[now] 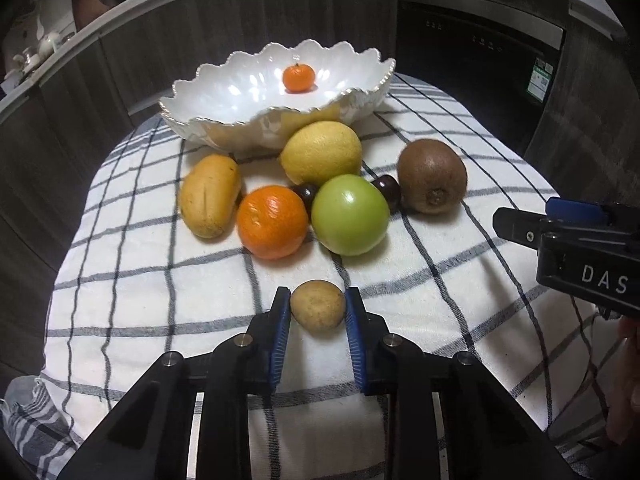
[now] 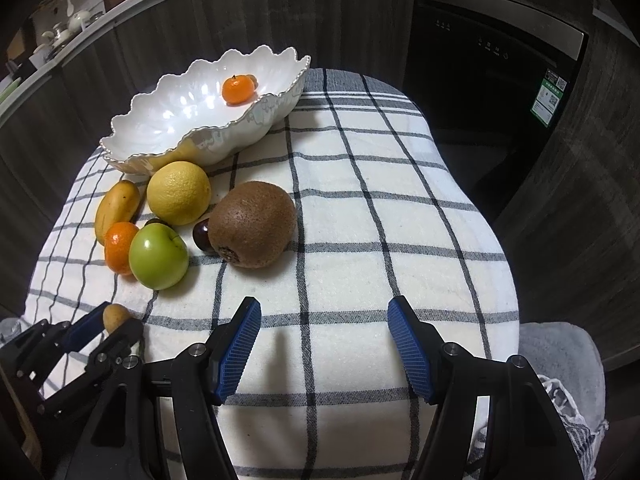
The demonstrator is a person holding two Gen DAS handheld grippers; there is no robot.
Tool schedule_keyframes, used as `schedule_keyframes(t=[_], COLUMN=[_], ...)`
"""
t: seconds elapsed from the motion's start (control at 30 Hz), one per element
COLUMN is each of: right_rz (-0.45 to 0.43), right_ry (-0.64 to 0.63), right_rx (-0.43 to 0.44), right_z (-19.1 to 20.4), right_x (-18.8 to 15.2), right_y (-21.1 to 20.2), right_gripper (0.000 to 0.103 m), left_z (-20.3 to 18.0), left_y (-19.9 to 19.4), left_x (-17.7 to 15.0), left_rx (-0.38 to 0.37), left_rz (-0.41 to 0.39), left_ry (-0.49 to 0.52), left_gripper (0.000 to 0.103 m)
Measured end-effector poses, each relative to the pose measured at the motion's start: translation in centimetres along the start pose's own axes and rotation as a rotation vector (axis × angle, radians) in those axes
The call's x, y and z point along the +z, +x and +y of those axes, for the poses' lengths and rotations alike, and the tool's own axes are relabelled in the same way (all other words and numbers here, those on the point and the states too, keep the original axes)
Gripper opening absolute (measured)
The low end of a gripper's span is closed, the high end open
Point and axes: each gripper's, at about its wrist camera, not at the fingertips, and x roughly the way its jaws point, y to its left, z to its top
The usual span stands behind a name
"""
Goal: Organize fruits
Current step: 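Hold the small brown fruit in the left tool while the right tool grasps the kiwi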
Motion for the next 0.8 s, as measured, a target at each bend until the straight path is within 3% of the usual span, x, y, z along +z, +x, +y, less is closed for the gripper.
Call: schedule_keyframes(t=[0.43,0.8], right_rz=[-0.042,-0.010], right_ry=[-0.070,-0.077], right_rx=[0.006,0.030], right_z=[3.5,5.2], right_x=[2.9,4.9], right_y=[0.0,3.4], right_gripper=[0.067,0.067], left_z=[3.7,5.5], left_y=[-1.0,0.1], left_x=[1.1,2.2], left_rx=[0.061,0.103], left_rz=[-0.046,-0.058], left_ry=[-0.087,-0.122], left_gripper=[0.027,0.027])
